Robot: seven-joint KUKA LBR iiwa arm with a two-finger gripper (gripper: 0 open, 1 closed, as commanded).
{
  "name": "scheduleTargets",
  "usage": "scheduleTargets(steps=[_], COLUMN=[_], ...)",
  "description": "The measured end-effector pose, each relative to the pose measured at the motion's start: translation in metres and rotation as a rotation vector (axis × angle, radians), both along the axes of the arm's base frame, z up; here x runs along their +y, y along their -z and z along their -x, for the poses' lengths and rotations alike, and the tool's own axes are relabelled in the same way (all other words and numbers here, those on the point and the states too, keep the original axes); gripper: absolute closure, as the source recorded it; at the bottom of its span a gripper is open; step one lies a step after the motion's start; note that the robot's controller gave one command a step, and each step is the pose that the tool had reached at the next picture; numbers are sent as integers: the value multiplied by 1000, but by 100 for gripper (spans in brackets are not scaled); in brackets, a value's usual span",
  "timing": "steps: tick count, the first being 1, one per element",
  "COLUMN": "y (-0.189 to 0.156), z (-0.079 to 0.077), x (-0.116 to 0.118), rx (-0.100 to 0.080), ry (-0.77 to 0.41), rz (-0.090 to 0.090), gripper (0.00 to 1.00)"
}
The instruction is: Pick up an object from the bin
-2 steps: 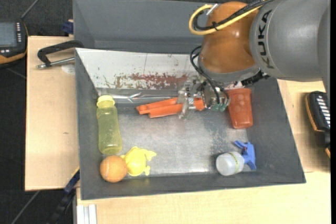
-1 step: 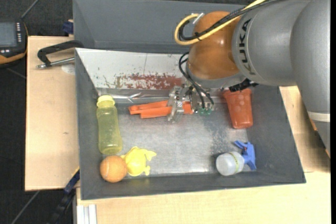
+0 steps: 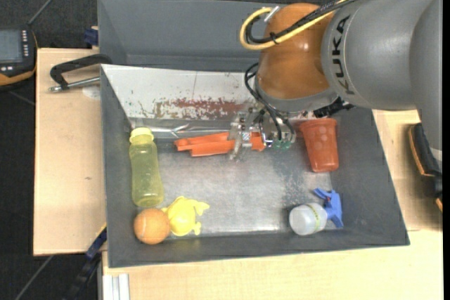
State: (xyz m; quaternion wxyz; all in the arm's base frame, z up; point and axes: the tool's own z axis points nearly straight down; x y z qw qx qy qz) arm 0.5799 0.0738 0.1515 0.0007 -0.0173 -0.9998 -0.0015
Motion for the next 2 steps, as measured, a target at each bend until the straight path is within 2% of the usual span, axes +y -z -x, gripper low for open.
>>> scheduleTargets(steps=[1,2], y=[16,-3], z=[-14,0], x=[13,9], rx=[-25,-1], ry=[8,-14], rz=[-4,-1], gripper=[100,100])
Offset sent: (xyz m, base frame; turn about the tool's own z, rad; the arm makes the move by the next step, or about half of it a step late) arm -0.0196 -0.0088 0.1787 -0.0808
